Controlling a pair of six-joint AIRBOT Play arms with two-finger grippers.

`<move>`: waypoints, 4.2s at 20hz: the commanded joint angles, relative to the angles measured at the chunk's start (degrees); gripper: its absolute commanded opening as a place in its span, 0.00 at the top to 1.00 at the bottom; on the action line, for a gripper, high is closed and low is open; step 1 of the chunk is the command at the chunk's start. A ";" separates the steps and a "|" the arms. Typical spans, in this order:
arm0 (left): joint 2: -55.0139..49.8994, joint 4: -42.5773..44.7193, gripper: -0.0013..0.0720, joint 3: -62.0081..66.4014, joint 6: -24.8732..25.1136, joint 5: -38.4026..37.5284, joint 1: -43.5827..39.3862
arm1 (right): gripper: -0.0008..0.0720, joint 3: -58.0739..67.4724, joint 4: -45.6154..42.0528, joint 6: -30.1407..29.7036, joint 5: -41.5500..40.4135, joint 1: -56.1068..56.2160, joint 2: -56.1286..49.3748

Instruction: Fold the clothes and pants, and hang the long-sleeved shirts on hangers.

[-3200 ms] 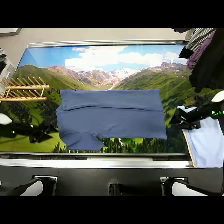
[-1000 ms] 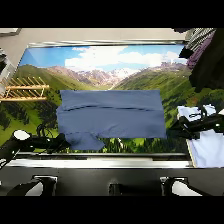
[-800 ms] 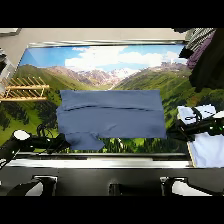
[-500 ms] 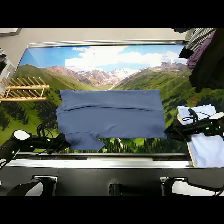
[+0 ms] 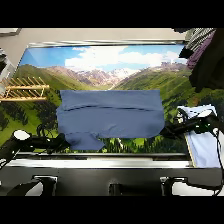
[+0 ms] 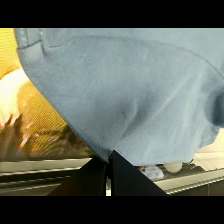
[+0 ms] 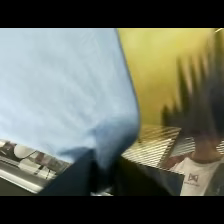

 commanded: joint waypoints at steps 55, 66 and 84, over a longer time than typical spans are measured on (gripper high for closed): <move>-39.32 27.39 0.25 85.74 -3.72 -22.05 -2.19 | 0.09 26.03 4.55 0.59 3.34 -2.38 -12.44; -36.63 29.16 0.25 85.72 -4.94 -23.93 -3.52 | 0.40 23.69 5.20 -0.24 -4.90 3.23 -16.31; -46.40 -4.76 0.96 64.65 -6.45 4.94 -30.25 | 0.95 35.78 -0.81 15.85 10.71 3.98 5.66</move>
